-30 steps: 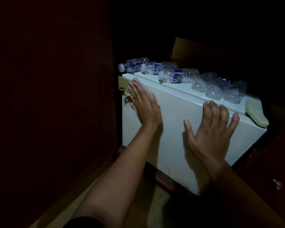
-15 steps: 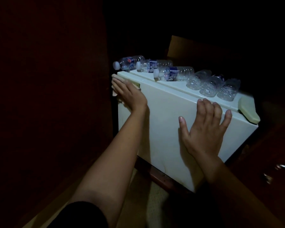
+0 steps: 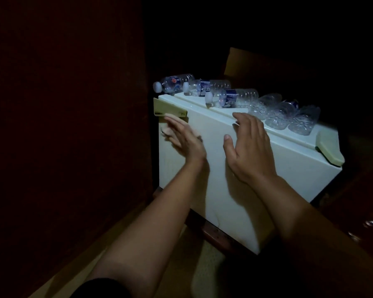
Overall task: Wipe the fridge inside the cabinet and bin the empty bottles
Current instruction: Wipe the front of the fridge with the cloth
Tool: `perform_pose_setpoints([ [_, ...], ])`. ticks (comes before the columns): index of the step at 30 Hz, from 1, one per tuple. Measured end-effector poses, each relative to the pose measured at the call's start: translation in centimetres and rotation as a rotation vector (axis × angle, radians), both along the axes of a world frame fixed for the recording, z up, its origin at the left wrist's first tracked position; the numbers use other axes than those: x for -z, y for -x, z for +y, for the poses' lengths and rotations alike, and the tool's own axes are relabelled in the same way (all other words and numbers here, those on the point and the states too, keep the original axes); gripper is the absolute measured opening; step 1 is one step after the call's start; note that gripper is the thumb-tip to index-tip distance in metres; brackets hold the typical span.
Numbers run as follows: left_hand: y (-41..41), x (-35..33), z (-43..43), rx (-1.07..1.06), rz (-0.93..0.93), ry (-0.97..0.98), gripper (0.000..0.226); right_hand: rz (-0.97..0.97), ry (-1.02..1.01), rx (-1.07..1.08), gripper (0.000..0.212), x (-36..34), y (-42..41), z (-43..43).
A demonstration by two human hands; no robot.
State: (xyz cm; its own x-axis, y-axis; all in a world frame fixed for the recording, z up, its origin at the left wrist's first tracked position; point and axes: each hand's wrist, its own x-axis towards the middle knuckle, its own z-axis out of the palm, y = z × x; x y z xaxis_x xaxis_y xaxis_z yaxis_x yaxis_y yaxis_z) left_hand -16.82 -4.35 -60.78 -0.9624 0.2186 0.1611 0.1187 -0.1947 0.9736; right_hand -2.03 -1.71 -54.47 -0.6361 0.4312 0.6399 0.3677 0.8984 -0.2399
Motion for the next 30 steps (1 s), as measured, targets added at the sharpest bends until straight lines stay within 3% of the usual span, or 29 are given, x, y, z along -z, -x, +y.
perform_pose_setpoints([
  [3,-0.2,0.6,0.9,0.005,-0.043,-0.058,0.089,0.008,-0.014,0.009,0.049,0.4,-0.1,0.3],
  [7,2.2,-1.2,1.3,-0.095,-0.243,-0.102,0.074,0.015,-0.027,0.032,0.045,0.7,0.1,0.3],
  [14,3.9,3.4,1.2,-0.137,-0.032,0.196,0.070,0.019,-0.061,0.037,0.050,0.8,0.3,0.2],
  [28,5.8,5.5,1.5,-0.185,0.155,0.208,0.065,0.024,-0.096,0.053,0.048,1.3,0.7,0.3],
  [30,5.4,7.0,1.7,-0.171,0.085,0.163,0.064,0.032,-0.111,0.060,0.043,1.4,0.8,0.4],
])
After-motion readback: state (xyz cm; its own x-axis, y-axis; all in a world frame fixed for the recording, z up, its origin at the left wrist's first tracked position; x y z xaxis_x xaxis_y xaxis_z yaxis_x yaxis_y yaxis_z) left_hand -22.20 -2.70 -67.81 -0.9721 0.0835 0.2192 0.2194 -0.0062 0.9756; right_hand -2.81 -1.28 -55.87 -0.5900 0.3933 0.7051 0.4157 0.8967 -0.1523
